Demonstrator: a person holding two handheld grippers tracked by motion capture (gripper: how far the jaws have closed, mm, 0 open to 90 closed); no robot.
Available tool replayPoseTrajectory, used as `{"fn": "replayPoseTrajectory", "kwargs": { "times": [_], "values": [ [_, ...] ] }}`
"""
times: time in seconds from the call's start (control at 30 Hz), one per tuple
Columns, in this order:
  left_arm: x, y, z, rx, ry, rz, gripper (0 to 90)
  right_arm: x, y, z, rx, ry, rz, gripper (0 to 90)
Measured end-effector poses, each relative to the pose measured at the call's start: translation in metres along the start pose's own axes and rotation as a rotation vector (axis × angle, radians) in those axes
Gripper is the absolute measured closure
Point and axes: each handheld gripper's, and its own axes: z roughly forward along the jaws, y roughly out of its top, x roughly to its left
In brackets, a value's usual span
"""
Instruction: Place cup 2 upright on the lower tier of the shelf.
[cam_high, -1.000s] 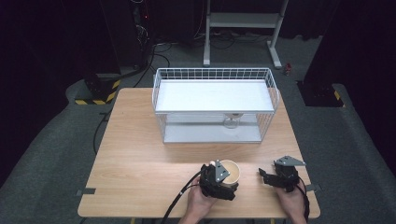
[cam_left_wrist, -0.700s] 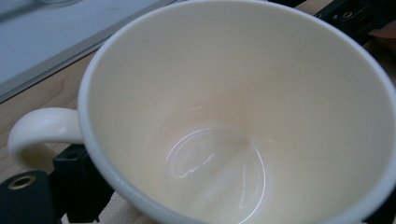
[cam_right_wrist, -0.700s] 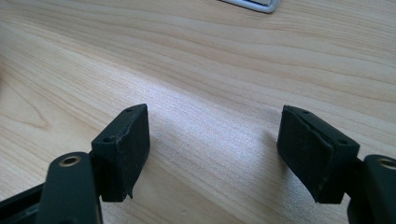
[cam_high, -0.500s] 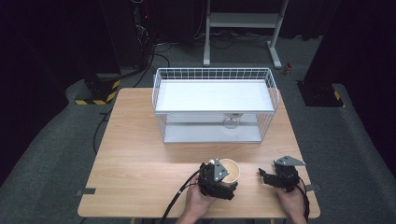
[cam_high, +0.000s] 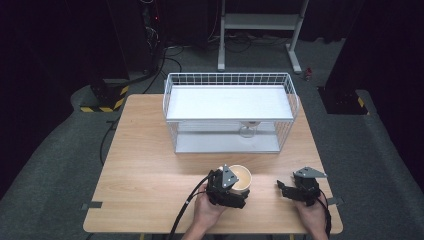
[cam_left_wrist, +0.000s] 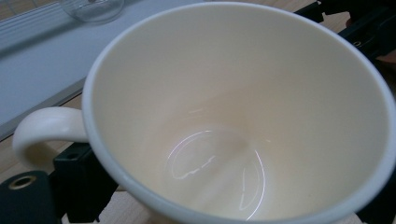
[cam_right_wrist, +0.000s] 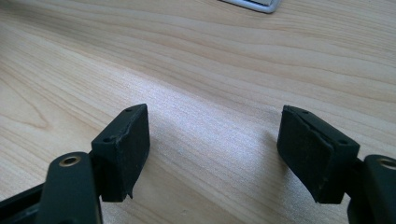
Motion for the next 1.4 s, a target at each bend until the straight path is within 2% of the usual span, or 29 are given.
{"fn": "replayPoseTrajectory", "kwargs": {
  "times": [0.13,0.37,0.73,0.8,0.9,1.13,1.17,1.2,1.27,1.37,1.4],
  "values": [
    [0.008,0.003,0.000,0.000,0.007,-0.001,8.3,0.000,0.000,0.000,0.001,0.000,0.002,25.5],
    [0.023,0.007,-0.003,-0.015,0.014,-0.033,8.3,0.000,0.000,0.000,0.001,0.000,0.002,25.5],
    [0.042,0.016,-0.011,-0.023,0.053,-0.031,8.4,0.000,0.000,0.000,0.000,0.000,0.000,25.5],
    [0.051,0.019,-0.015,-0.049,0.063,-0.047,8.4,0.000,0.000,0.000,0.000,0.000,-0.003,25.5],
    [0.060,0.022,-0.016,-0.059,0.071,-0.069,8.4,0.000,0.000,0.000,0.000,0.000,-0.003,25.5],
    [0.075,0.027,-0.017,-0.057,0.107,-0.081,8.5,0.000,0.000,0.000,0.001,0.000,-0.003,25.5],
    [0.078,0.027,-0.014,-0.047,0.130,-0.059,8.5,0.000,0.000,0.000,-0.002,0.000,-0.007,25.5],
    [0.078,0.027,-0.014,-0.047,0.130,-0.059,8.5,-0.001,0.000,0.000,-0.002,0.000,-0.009,25.5],
    [0.086,0.025,-0.010,-0.022,0.155,-0.073,8.5,0.000,0.000,0.000,0.000,0.000,0.001,25.5],
    [0.091,0.024,-0.006,-0.027,0.199,-0.072,8.5,0.000,0.000,0.000,0.000,-0.001,0.002,25.5],
    [0.091,0.024,-0.006,-0.027,0.199,-0.072,8.5,0.000,0.000,0.000,0.000,-0.001,0.002,25.5]
  ]
}}
